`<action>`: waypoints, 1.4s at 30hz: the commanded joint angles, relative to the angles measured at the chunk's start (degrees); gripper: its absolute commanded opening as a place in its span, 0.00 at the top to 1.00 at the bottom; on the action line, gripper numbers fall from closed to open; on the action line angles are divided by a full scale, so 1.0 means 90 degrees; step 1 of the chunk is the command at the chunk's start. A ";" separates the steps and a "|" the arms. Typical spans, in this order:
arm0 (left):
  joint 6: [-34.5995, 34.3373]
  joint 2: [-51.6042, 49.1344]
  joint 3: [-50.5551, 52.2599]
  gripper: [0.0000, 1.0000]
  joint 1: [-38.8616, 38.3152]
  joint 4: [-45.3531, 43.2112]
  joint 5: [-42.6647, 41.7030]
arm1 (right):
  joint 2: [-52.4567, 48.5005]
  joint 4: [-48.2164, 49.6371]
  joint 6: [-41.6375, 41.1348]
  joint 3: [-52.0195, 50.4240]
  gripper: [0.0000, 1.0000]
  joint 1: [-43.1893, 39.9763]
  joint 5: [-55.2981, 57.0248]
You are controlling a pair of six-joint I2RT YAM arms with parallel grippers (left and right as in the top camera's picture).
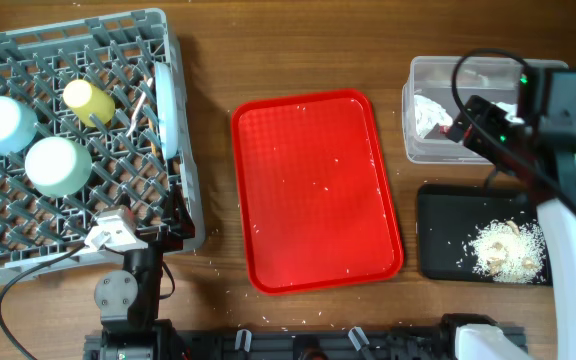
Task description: Sort waste into correct bins and load items into the dishwasher rack
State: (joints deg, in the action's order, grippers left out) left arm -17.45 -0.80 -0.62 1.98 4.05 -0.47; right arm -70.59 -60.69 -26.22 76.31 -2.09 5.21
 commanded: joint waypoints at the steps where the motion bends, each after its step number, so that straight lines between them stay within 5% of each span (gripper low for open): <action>1: 0.0036 0.0046 0.0032 0.00 -0.0029 0.0017 0.0015 | 0.1399 0.0410 0.0078 -0.0393 0.00 -0.0015 0.0160; 10: 0.0036 0.0046 0.0032 0.00 -0.0029 0.0015 0.0015 | 0.6127 0.4845 0.0080 -0.5870 0.00 0.0083 -0.1197; 16: 0.0036 0.0046 0.0032 0.00 -0.0029 0.0017 0.0015 | 0.7349 0.6824 0.0058 -0.7878 0.00 0.0083 -0.1428; 24: 0.0036 0.0046 0.0034 0.00 -0.0029 0.0015 0.0017 | 0.7825 0.7235 0.0141 -0.8449 0.00 0.0080 -0.1073; 30: 0.0036 0.0046 0.0032 0.00 -0.0029 0.0017 0.0015 | 0.7822 0.6754 0.1566 -0.8446 0.00 0.0083 -0.1061; 42: 0.0036 0.0046 0.0032 0.00 -0.0029 0.0017 0.0017 | 0.7820 0.6759 0.1564 -0.8446 0.00 0.0080 -0.1061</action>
